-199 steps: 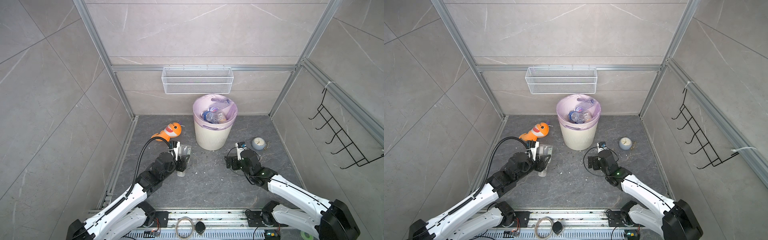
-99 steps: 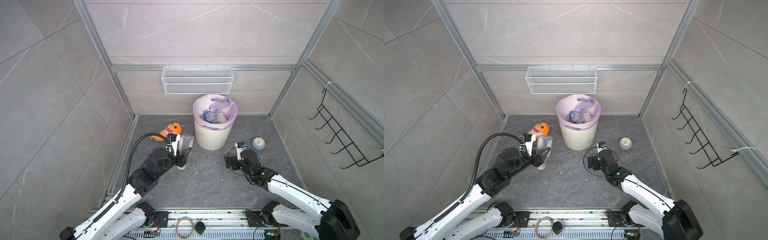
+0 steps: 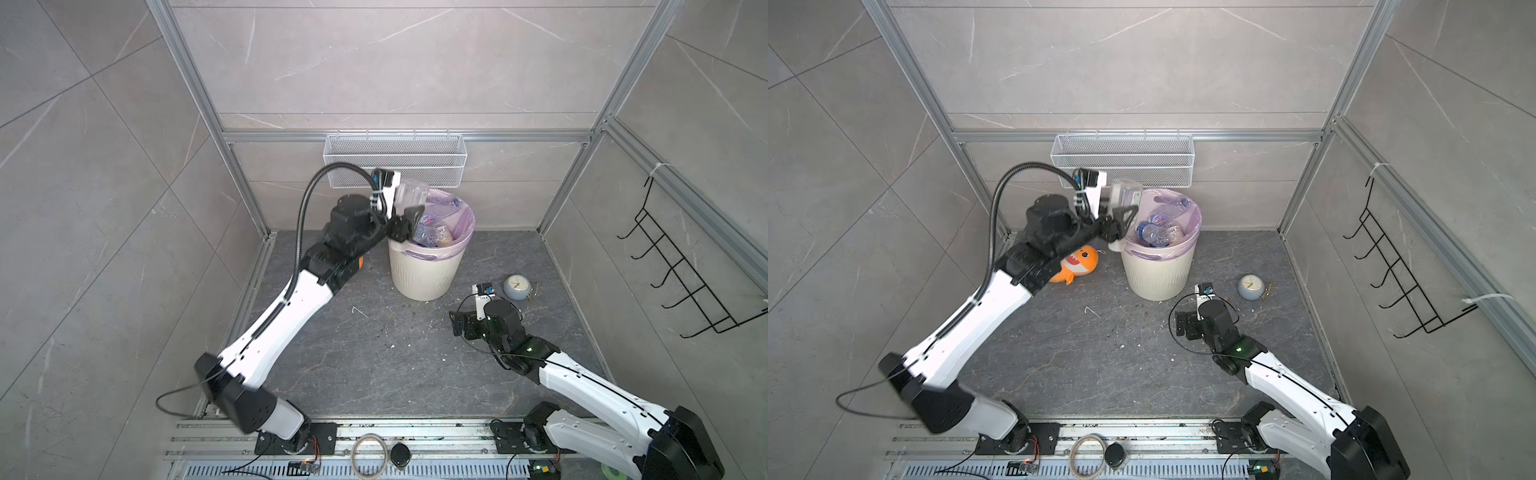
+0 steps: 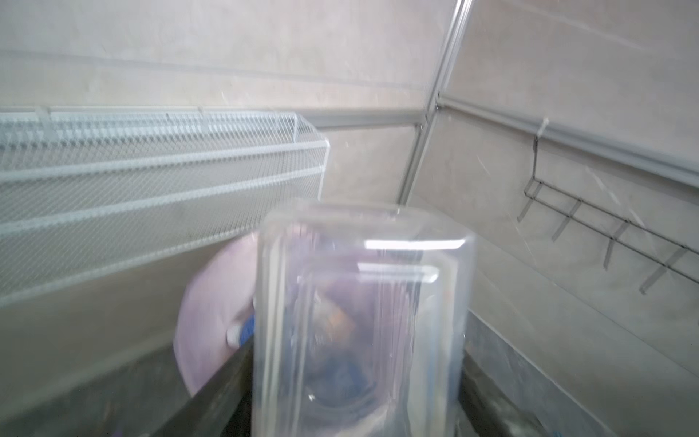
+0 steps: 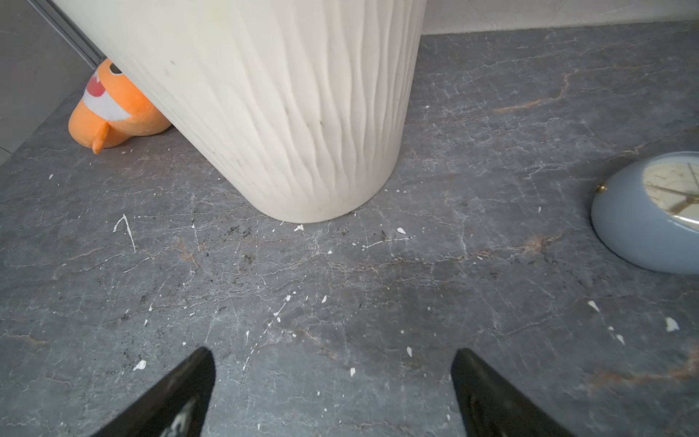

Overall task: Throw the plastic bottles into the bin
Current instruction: 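Raise the left gripper over the bin and open it to drop the bottle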

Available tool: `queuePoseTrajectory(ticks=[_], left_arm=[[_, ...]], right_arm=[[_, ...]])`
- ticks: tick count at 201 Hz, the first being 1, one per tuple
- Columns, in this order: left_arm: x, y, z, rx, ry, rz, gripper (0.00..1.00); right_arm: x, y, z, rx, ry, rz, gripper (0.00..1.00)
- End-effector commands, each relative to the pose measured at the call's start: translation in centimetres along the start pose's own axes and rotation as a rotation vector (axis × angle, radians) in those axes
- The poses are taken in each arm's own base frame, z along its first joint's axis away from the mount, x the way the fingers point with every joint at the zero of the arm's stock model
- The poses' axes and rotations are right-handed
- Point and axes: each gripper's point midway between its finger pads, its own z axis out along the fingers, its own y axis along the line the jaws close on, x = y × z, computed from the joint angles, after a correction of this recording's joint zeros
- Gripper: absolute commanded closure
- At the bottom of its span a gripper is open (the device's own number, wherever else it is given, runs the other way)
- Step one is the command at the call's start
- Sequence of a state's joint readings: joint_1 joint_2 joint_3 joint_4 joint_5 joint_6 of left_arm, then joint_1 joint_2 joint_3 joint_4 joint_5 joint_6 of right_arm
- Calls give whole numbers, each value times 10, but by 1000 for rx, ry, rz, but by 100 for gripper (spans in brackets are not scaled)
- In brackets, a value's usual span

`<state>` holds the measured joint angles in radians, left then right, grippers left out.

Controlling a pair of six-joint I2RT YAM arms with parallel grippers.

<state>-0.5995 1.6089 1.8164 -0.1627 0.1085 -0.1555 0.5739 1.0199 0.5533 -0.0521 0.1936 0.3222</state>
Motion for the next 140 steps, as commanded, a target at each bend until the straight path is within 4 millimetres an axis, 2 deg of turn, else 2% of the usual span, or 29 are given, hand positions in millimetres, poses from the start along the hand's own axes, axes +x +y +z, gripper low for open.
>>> queuePoseTrajectory(ticks=[1,14,25,72,102,140], left_arm=[[-10,36,33,37,19,-81,0],[-9,53,46,49,50,-126,0],[-9,61,45,47,48,-129,0],[-25,50,-14,19,-59,-84,0],[-14,47,-33,5,-42,-84,0],[13,54,-56,-54,-13,-93,0]], right_arm=[[-4,2,-4,-6,-10,14,0],[-5,2,-4,-2,-13,15,0],[-5,1,-5,-1,-13,15,0],[-4,6,-1,-19,-6,14,0],[-3,6,0,-21,-1,13,0],[-4,2,-2,-4,-9,15,0]])
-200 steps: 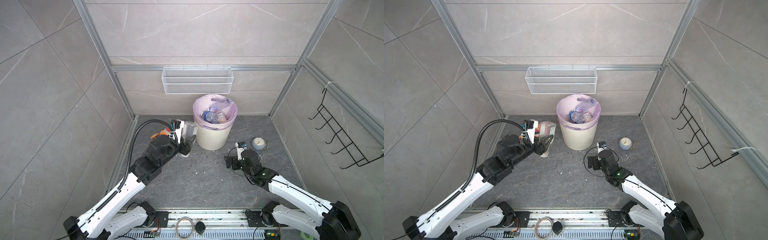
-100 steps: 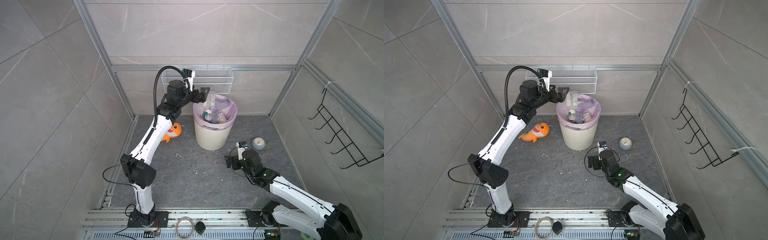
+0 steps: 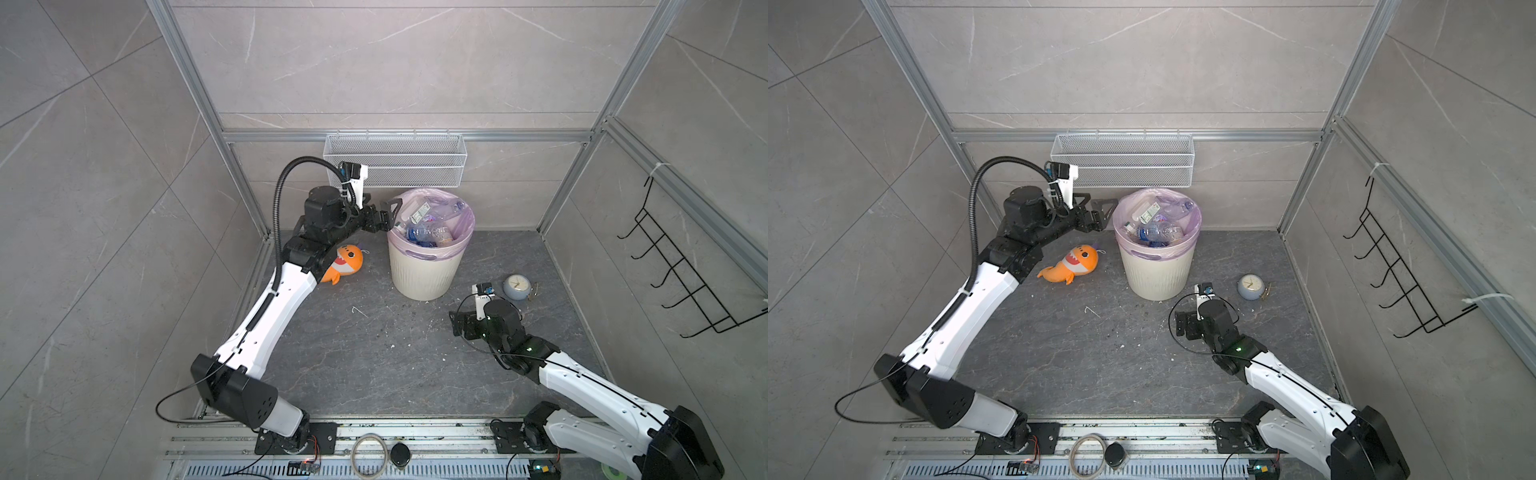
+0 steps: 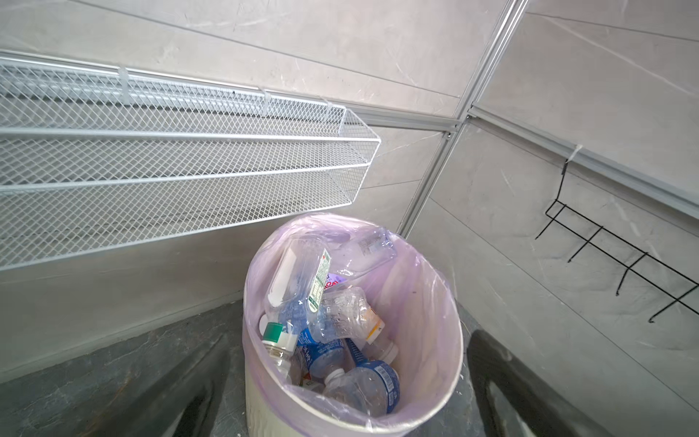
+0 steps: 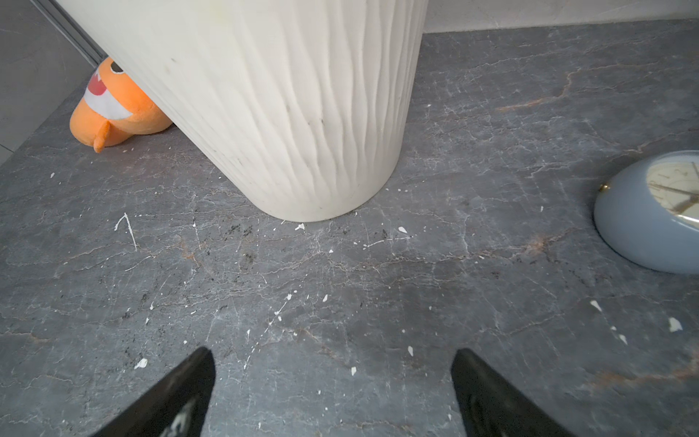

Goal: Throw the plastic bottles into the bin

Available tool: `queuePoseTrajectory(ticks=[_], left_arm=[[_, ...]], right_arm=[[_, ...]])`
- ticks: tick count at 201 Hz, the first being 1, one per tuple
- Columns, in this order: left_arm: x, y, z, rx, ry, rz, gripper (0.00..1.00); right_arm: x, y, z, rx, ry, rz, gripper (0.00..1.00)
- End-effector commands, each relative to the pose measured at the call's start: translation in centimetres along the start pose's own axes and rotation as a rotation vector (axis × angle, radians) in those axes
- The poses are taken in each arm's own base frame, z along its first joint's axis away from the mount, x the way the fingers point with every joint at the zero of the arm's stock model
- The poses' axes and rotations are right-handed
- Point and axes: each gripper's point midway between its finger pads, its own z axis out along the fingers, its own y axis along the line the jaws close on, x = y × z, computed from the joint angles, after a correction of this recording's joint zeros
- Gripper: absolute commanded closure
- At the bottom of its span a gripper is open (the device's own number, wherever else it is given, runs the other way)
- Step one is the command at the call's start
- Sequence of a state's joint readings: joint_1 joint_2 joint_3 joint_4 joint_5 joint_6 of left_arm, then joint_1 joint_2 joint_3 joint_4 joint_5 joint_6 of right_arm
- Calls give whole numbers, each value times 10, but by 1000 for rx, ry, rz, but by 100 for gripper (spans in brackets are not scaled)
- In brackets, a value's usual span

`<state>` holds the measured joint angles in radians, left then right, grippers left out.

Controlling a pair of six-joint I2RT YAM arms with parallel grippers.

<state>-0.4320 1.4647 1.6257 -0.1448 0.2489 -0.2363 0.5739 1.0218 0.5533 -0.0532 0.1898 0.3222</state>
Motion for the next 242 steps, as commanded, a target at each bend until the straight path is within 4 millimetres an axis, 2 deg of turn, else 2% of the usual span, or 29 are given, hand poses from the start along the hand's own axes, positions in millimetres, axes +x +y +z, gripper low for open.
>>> queuePoseTrajectory(ticks=[1,62,146,197,218,242], left_arm=[[1,3,-13,-22,-34,3,0],[38,17,-39,-95,-8,-22,0],[118,74,-69,-322,36,-160,0],[167,107,-90,-496,88,-121,0],[187,117,-103,-556,99,-118,0],[200,120,-112,-561,79,-84,0]], right_arm=[[-5,2,-2,-1,-12,16,0],[-7,-1,-1,19,-14,17,0],[-25,-8,-10,83,-29,5,0],[-39,-23,-23,175,-55,-9,1],[-48,-31,-30,229,-63,-13,0],[-58,-36,-35,262,-80,-24,0]])
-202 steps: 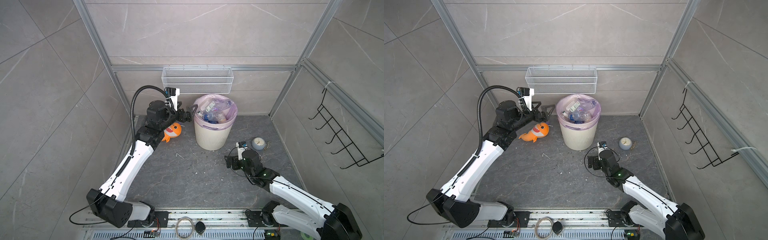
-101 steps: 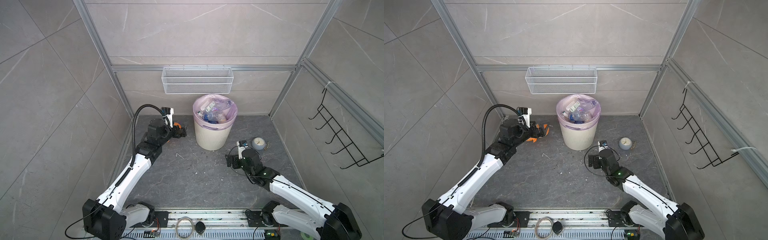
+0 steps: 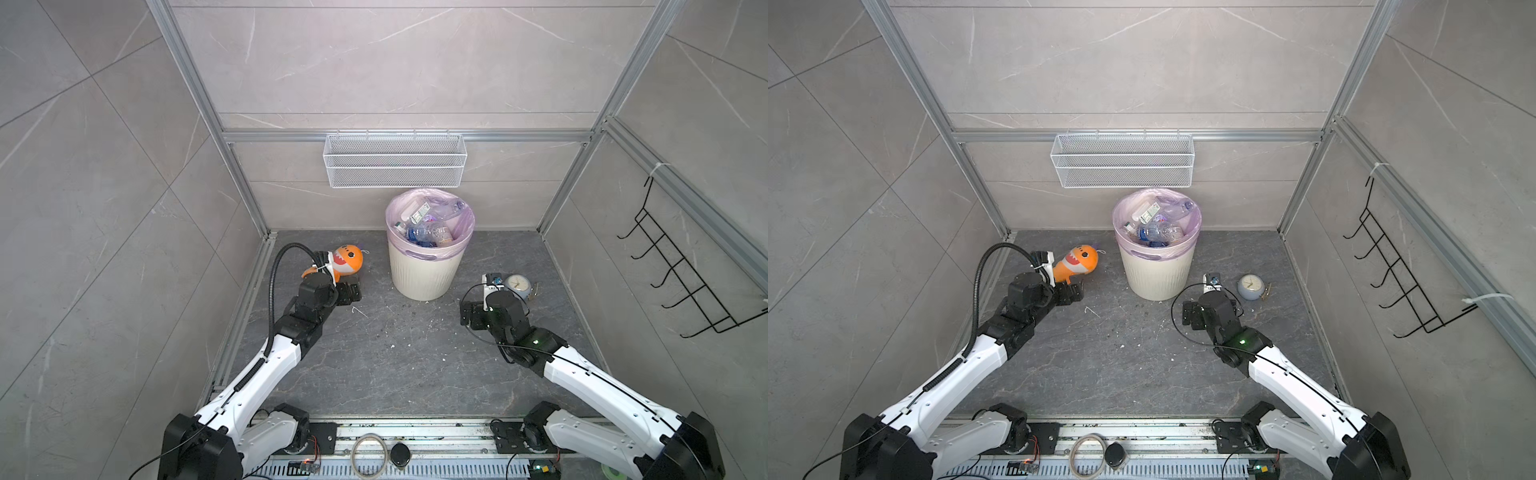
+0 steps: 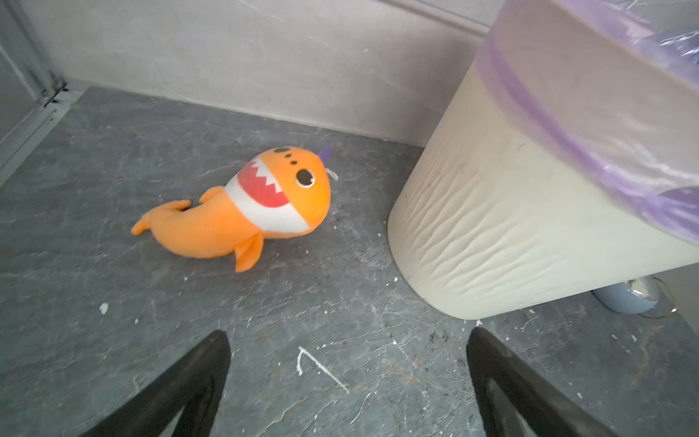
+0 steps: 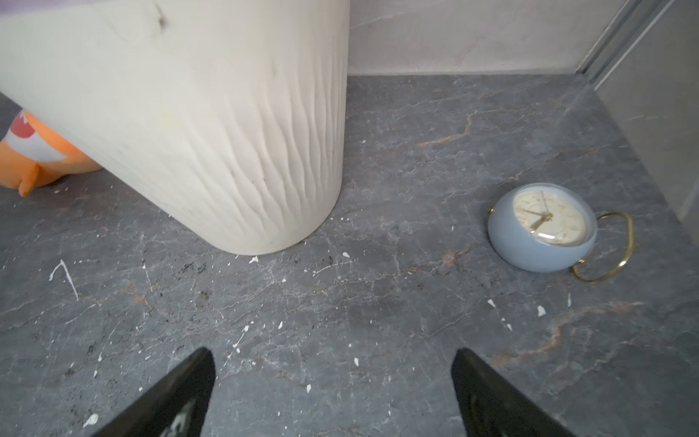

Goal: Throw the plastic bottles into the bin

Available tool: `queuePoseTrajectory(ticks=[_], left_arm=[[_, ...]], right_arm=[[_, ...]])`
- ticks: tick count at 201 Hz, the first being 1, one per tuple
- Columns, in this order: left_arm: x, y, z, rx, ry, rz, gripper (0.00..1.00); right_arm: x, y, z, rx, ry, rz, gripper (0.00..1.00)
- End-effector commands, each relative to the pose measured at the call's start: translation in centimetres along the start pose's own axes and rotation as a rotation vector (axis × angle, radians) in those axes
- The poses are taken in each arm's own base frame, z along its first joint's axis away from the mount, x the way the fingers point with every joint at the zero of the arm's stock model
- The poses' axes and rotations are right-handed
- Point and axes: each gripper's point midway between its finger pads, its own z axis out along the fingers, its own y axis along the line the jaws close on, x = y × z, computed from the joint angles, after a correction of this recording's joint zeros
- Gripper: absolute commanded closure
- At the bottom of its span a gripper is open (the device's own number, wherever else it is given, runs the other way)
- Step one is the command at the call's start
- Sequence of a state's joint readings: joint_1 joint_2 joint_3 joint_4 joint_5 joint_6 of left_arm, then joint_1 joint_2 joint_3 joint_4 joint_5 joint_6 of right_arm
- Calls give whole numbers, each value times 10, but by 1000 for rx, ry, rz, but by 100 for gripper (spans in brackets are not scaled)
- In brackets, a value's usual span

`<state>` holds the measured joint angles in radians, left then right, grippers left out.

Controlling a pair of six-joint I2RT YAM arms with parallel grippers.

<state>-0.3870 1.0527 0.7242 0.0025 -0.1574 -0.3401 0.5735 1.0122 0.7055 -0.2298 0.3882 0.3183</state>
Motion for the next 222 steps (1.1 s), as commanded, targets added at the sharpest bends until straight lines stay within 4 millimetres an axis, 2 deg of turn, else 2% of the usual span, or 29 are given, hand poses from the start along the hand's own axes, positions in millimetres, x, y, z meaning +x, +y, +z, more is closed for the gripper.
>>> queuePoseTrajectory(ticks=[1,33,72,124,148,176,222], left_arm=[[-20,8,-12,-31,-135,19,0],[-3,33,-17,-134,-158,87,0],[19,46,-20,-166,-162,186,0],[42,90,-18,-275,-183,203,0],[41,104,-15,-294,-171,185,0],[47,111,-11,-293,-144,190,0],[60,127,4,-294,-148,175,0]], right_arm=[[-18,-13,-10,69,-33,-15,0],[-29,-19,-9,113,-55,-22,0],[-35,-31,-1,175,-91,-41,0],[-24,-59,18,268,-108,-50,0],[-15,-55,28,237,-148,-121,0],[-6,-54,33,228,-173,-181,0],[-2,-52,30,181,-248,-124,0]])
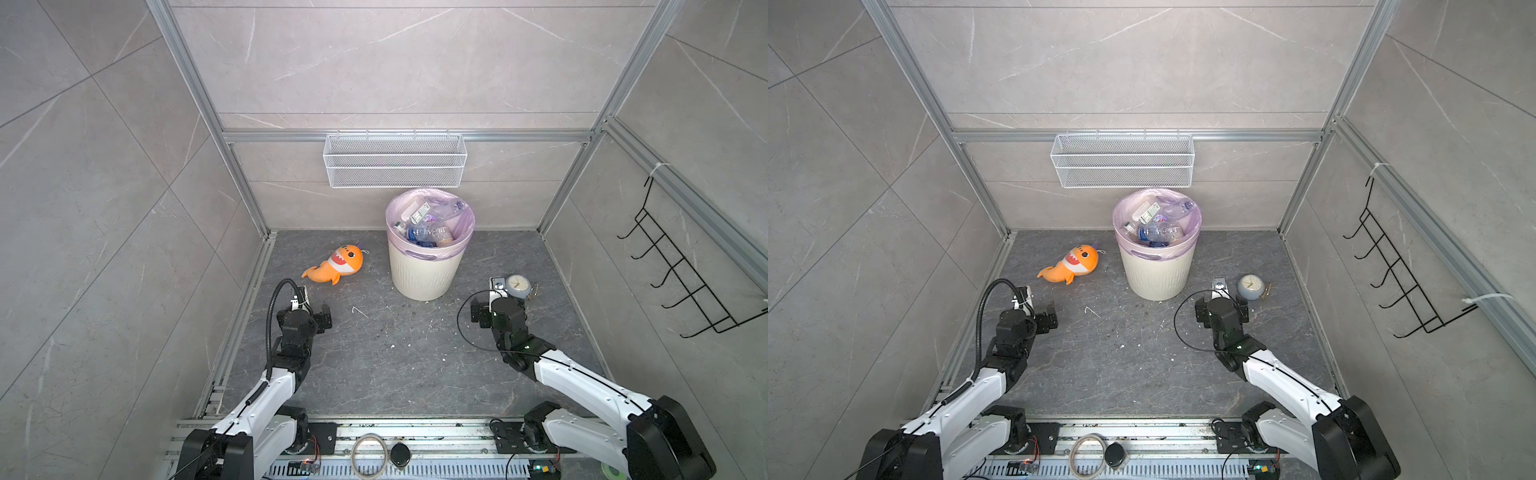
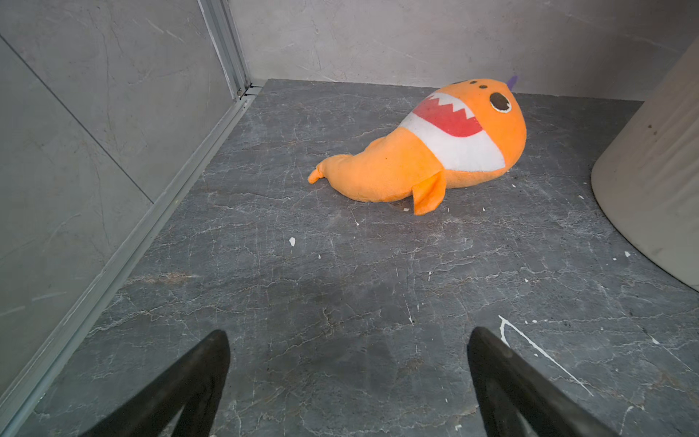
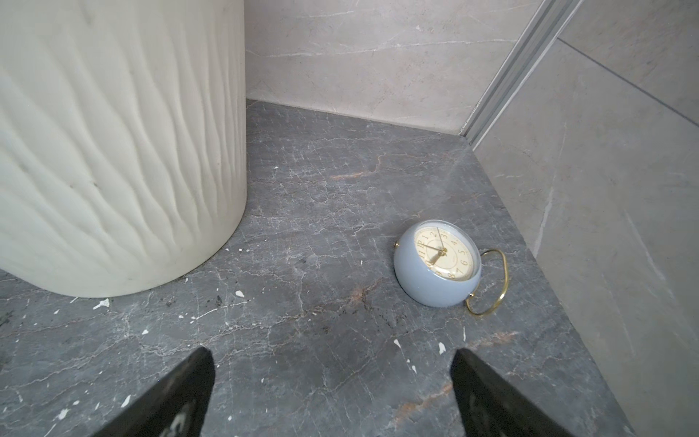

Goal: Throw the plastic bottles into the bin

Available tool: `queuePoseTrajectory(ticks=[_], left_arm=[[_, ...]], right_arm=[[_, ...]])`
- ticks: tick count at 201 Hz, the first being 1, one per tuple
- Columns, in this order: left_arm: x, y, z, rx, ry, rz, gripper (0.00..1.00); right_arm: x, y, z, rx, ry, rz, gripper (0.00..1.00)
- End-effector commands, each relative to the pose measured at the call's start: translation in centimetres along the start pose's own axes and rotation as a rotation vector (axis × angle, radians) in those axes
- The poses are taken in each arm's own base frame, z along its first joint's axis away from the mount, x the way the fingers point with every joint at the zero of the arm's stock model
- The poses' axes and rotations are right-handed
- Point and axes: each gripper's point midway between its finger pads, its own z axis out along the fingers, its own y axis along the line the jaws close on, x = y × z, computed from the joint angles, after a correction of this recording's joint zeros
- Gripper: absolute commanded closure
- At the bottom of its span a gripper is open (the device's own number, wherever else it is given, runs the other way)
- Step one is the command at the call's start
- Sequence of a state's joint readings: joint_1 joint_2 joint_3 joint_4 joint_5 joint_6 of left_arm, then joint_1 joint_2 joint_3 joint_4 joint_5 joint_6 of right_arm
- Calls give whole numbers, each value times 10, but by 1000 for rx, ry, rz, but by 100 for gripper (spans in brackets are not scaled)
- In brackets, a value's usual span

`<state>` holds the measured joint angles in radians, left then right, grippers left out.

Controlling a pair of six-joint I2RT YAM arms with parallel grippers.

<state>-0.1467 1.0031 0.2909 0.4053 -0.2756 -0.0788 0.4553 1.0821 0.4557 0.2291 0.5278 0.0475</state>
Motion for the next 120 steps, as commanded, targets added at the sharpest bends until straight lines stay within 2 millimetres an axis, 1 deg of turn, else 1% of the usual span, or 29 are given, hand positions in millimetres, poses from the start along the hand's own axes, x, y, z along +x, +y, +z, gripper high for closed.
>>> queuePoseTrajectory(ticks=[1,32,42,65,99,120], left_arm=[[-10,-1,8,30,-78,0,0],[-5,-5,24,78,-66,4,0],[-1,-5,30,91,-40,-5,0],[1,-12,39,127,7,11,0],[1,-16,38,154,11,19,0],[1,-18,38,163,10,24,0]], right_arm=[[-20,1,-4,-26,-106,43,0],[-14,1,-5,-28,-119,22,0],[-12,1,-6,-36,-126,14,0],[-10,-2,-6,-23,-144,8,0],[-4,-3,0,-31,-163,12,0],[0,-9,6,-20,-179,30,0]])
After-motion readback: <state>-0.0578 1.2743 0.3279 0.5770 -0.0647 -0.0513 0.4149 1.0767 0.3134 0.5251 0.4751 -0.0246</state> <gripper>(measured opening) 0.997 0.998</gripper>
